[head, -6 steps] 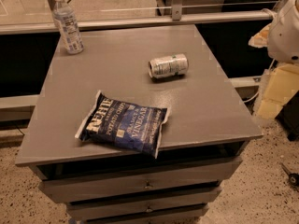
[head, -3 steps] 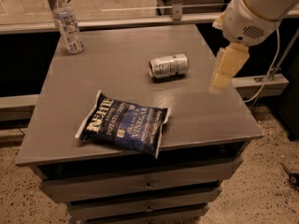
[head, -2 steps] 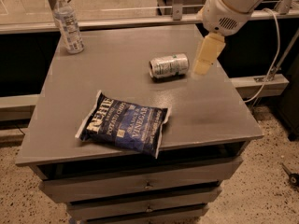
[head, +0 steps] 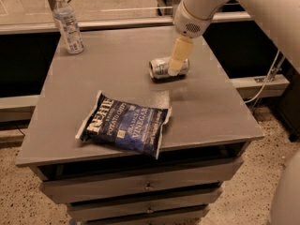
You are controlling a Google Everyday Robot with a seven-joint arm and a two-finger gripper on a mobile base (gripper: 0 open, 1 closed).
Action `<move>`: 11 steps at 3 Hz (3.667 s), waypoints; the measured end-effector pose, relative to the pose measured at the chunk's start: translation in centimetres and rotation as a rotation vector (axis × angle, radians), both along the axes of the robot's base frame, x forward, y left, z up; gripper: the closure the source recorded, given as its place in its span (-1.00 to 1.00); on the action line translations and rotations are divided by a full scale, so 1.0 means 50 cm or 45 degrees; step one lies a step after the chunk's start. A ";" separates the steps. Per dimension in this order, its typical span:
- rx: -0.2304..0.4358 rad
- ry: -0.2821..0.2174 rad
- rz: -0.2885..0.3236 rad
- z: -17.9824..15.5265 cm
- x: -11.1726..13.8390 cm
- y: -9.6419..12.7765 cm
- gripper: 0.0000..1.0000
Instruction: Place 7up can upright
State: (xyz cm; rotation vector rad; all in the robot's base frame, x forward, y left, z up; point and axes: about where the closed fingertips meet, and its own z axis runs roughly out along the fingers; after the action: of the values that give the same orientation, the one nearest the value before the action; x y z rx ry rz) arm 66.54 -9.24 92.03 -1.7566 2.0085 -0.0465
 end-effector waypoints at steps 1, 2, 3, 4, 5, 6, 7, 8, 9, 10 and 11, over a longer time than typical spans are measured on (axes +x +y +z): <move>-0.046 0.042 0.008 -0.049 0.033 0.017 -1.00; -0.085 0.095 0.019 -0.089 0.052 0.029 -1.00; -0.121 0.191 0.062 -0.130 0.052 0.056 -0.95; -0.137 0.247 0.096 -0.149 0.047 0.077 -0.51; -0.144 0.289 0.099 -0.169 0.042 0.074 -0.03; -0.123 0.282 0.093 -0.157 0.041 0.065 0.58; -0.015 0.221 0.079 -0.087 0.033 0.038 0.98; 0.223 0.126 0.094 -0.002 0.024 0.002 1.00; 0.648 0.062 0.110 0.054 0.005 -0.060 1.00; 0.943 0.039 0.143 0.089 -0.010 -0.079 1.00; 1.294 0.033 0.167 0.107 -0.017 -0.090 1.00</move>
Offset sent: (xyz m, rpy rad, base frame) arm 0.0361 0.0191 -0.0633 -0.1064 0.1253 0.0231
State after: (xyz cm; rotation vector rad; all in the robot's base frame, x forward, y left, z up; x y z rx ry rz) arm 65.71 -13.76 97.39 -1.1810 1.4677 0.8764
